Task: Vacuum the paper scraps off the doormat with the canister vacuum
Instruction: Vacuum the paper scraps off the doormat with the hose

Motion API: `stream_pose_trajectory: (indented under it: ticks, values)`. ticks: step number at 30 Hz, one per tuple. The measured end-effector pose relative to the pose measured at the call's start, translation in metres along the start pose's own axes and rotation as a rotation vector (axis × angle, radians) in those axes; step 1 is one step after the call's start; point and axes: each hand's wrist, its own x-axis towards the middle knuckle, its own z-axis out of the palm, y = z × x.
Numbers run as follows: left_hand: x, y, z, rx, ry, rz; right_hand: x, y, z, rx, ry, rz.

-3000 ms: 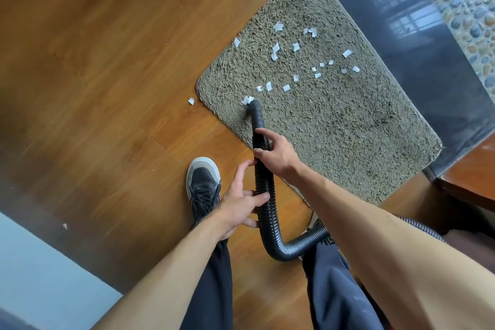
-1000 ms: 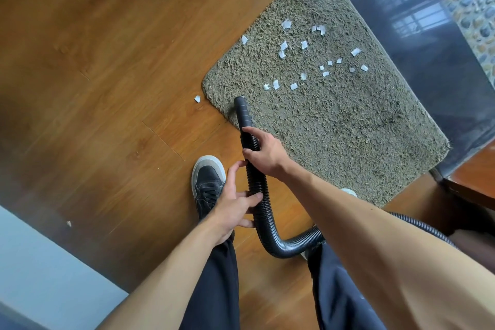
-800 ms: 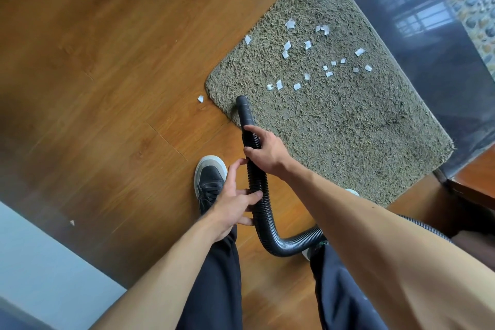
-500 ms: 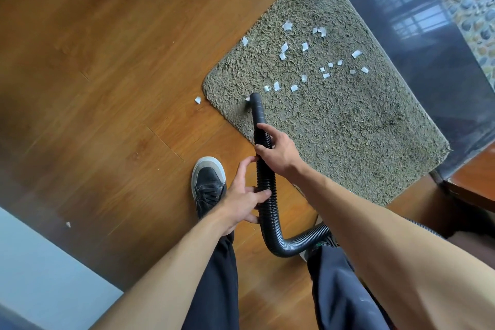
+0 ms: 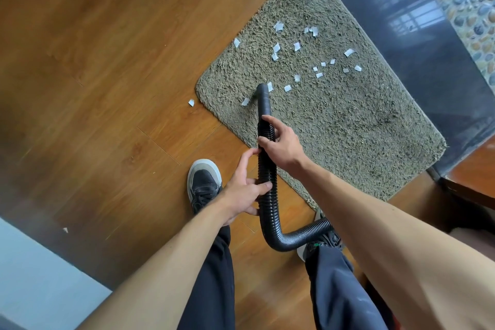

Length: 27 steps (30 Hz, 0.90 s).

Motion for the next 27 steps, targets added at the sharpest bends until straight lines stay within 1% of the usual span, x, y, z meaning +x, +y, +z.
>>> stream_pose_trajectory:
  ticks: [5,14,23,27]
  values:
    - [0.007,0.008,0.000,0.033,0.013,0.023,0.010,-0.004,-0.007,0.028,0.000,0.014]
    - [0.001,0.012,0.012,0.073,-0.039,-0.018,-0.001,0.005,-0.016,0.076,0.007,0.098]
    - [-0.008,-0.005,0.008,0.027,-0.031,-0.029,-0.012,0.006,-0.006,0.032,-0.052,0.092]
    - [-0.015,-0.017,0.001,-0.040,-0.001,-0.047,-0.014,0.000,0.006,-0.041,-0.098,0.063]
